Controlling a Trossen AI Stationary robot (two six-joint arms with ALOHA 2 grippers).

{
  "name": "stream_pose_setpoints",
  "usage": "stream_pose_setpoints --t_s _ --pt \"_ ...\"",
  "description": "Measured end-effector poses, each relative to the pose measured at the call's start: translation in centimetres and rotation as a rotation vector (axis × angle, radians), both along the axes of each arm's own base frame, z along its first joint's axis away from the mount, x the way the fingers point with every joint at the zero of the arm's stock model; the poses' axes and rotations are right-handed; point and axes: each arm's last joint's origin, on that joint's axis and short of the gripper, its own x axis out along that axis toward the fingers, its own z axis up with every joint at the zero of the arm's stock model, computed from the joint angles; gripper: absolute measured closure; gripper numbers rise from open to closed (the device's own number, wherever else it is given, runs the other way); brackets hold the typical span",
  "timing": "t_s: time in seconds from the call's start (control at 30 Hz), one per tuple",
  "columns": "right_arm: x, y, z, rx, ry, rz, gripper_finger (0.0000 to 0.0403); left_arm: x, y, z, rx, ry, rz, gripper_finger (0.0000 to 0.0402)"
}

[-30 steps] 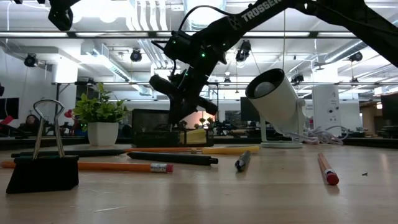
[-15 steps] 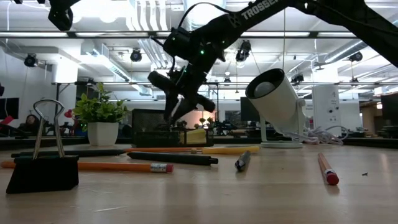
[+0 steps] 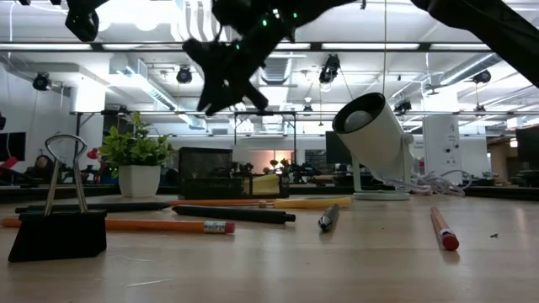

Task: Pick and place office supplies into organizer
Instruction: Put the bottom right yellow pencil into the black desk organizer

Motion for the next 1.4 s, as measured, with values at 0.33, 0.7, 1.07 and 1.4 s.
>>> stream_pose_setpoints --t_s 0.33,0.7,1.07,1.4 --pt "-1.2 5.5 2.5 -0.038 0.19 0.191 0.0318 0.0 0.0 0.0 -0.001 0.0 -0.002 0.0256" --pt "-3.4 9.1 3.2 0.014 0.357 0.217 0.032 0.0 0.0 0.0 -0.002 -0.001 -0.002 0.0256" --pt "-4.8 11.9 5.5 -0.093 0.337 0.256 0.0309 0.0 0.0 0.0 0.0 -0.001 0.001 0.0256" --pt "-6.1 12.6 9.8 -0.185 0.165 0.343 0.031 0.0 0.0 0.0 0.0 -0.001 0.001 0.0256"
